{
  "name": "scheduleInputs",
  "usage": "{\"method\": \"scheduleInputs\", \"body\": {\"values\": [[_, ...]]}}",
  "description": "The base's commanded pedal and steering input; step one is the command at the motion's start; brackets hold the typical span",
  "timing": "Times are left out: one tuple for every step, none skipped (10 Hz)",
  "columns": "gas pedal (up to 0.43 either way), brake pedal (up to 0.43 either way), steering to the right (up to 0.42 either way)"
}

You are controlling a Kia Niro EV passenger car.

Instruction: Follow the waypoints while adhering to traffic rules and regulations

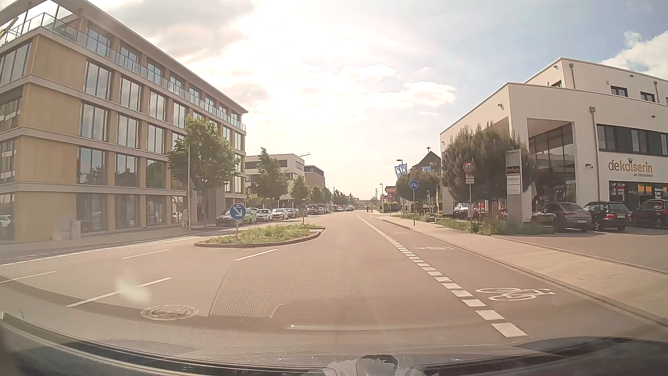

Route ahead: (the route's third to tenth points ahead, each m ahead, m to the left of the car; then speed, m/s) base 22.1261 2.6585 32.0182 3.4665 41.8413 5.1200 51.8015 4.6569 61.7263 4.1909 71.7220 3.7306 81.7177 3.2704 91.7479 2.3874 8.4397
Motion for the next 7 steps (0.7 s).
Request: {"method": "scheduleInputs", "body": {"values": [[0.059, 0.0, -0.001], [0.059, 0.0, -0.001], [0.059, 0.0, -0.001], [0.047, 0.0, -0.001], [0.039, 0.0, -0.001], [0.02, 0.0, -0.001], [0.02, 0.0, 0.0]]}}
